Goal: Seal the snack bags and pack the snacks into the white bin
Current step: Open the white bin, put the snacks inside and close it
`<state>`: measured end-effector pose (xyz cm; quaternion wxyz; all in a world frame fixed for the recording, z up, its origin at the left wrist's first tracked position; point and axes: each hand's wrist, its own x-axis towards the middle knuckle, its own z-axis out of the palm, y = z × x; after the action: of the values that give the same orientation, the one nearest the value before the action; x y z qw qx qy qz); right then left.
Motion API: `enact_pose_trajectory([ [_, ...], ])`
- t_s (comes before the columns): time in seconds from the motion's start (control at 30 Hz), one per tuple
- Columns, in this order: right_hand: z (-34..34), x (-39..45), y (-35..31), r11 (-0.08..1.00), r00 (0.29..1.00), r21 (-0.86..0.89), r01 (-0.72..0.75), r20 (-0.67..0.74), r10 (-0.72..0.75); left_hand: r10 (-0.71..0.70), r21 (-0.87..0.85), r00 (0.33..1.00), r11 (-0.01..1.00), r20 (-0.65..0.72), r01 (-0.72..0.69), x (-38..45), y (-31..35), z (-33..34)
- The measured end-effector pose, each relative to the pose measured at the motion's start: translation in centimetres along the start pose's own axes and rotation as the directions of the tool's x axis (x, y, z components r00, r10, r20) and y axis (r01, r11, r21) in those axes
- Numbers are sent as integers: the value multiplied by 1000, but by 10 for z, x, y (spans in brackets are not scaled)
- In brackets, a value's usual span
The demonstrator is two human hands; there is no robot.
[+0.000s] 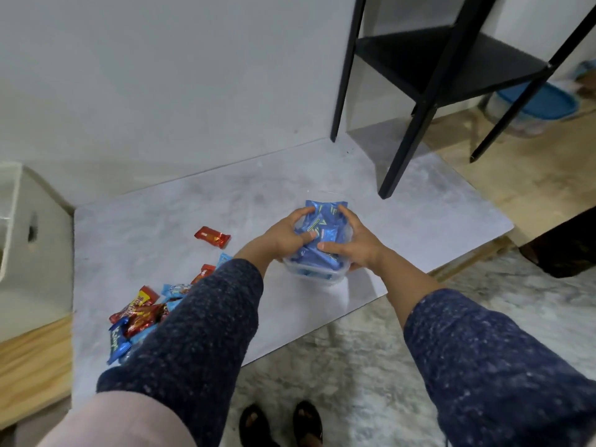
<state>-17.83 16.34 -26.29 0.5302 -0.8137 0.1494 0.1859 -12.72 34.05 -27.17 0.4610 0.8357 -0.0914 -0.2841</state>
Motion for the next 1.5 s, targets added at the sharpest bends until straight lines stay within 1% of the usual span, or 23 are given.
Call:
enact_pose_trajectory([
  [0.17, 15, -3, -70, 990, 988, -32, 140, 63, -138, 19, -15, 986, 1000, -164, -22, -34, 16, -58],
  [0.33, 67, -15, -161, 943, 940, -70, 327, 125, -317, 52, -10, 939, 998, -340, -59, -97, 18, -145],
  [0.4, 99, -25, -195, 903, 901, -91, 420, 159, -403, 54, 1, 914, 998, -402, -58, -129, 10, -183],
  [0.47, 138, -35, -226, 873, 868, -92, 480, 194, -457, 48, 11, 887, 999, -459, -49, -166, -4, -222],
  [0.53, 175, -45, -254, 854, 842, -75, 514, 231, -487, 66, 32, 855, 998, -514, -58, -199, -19, -255],
  [0.67, 279, -70, -308, 811, 781, -36, 584, 296, -550, 80, 83, 788, 996, -610, -36, -278, -70, -329],
  [0.77, 359, -90, -337, 800, 752, 15, 599, 331, -570, 63, 78, 769, 997, -637, -17, -333, -114, -382],
  [0.87, 432, -103, -356, 782, 723, 31, 622, 359, -590, 50, 75, 751, 997, -659, -1, -378, -161, -422],
  [0.97, 491, -105, -358, 795, 721, 61, 604, 383, -577, 21, 69, 750, 997, -661, 32, -404, -206, -444],
  [1.03, 524, -102, -356, 800, 718, 51, 598, 410, -563, -17, 48, 744, 997, -668, 66, -414, -236, -453],
  [1.13, 567, -91, -352, 820, 724, 7, 573, 464, -510, -86, -14, 739, 995, -669, 103, -419, -279, -465],
  [1.27, 612, -59, -343, 852, 731, 9, 524, 509, -455, -173, -58, 720, 982, -671, 182, -406, -322, -479],
  [1.4, 644, -20, -339, 877, 742, -26, 480, 546, -390, -274, -119, 716, 958, -642, 260, -383, -358, -494],
  [1.5, 660, 6, -339, 895, 753, -39, 445, 557, -350, -305, -139, 721, 949, -622, 283, -363, -375, -504],
])
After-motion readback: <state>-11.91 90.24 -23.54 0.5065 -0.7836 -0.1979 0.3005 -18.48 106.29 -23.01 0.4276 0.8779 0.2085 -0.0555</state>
